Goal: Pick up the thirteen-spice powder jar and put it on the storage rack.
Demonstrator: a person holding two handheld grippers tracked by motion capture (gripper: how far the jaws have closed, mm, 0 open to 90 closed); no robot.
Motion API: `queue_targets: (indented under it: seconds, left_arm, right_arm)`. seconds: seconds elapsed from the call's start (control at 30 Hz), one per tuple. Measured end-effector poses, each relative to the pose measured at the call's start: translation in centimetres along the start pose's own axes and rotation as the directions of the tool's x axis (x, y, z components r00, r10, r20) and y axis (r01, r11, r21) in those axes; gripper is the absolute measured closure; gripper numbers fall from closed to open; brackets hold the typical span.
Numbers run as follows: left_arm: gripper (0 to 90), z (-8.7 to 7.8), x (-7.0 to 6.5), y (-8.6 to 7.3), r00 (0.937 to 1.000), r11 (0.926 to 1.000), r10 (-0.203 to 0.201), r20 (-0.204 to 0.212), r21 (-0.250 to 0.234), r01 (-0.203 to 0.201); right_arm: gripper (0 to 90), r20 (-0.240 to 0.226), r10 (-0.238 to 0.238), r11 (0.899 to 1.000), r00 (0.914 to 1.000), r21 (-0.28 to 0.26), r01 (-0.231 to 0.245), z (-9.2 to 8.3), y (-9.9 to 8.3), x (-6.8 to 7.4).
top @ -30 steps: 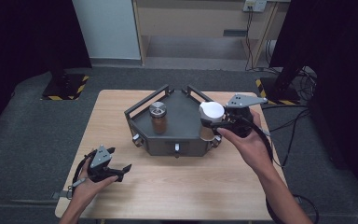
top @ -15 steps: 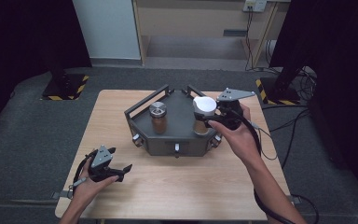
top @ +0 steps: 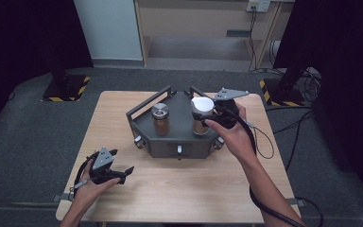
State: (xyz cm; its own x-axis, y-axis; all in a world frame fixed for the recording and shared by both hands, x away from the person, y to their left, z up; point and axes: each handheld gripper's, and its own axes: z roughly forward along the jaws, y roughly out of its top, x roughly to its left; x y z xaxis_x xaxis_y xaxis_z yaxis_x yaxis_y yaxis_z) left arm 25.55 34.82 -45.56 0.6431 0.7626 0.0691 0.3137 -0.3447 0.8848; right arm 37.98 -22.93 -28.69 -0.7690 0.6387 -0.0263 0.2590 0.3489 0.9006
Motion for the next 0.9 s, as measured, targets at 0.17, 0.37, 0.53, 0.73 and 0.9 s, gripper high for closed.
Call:
queue_targets:
  seconds: [0.17, 0.37, 0.53, 0.73, 0.9]
  left_arm:
    - [2.6, 0.0, 0.0, 0.0, 1.0, 1.0, 0.002, 0.002, 0.0, -0.002]
    - [2.6, 0.0, 0.0, 0.1, 1.0, 1.0, 0.005, 0.005, 0.001, -0.005]
    - [2.6, 0.0, 0.0, 0.0, 1.0, 1.0, 0.004, 0.005, 0.0, -0.004]
    - [2.6, 0.0, 0.0, 0.0, 1.0, 1.0, 0.005, 0.004, -0.001, -0.005]
    - [2.7, 0.0, 0.0, 0.0, 1.0, 1.0, 0.004, 0.003, 0.0, -0.004]
  right_arm:
    - [31.2, 0.004, 0.004, 1.0, 1.0, 0.004, -0.004, 0.6, 0.0, -0.1]
    - [31.2, 0.011, 0.012, 1.0, 0.9999, 0.009, -0.012, 1.3, -0.1, -0.2]
    - [31.2, 0.018, 0.011, 1.0, 0.9998, 0.017, -0.012, 1.7, -0.1, -0.2]
    - [31.2, 0.017, 0.008, 1.0, 0.9998, 0.018, -0.008, 2.1, -0.3, -0.1]
    - [31.0, 0.016, -0.003, 1.0, 0.9999, 0.023, 0.003, 2.0, -0.2, -0.1]
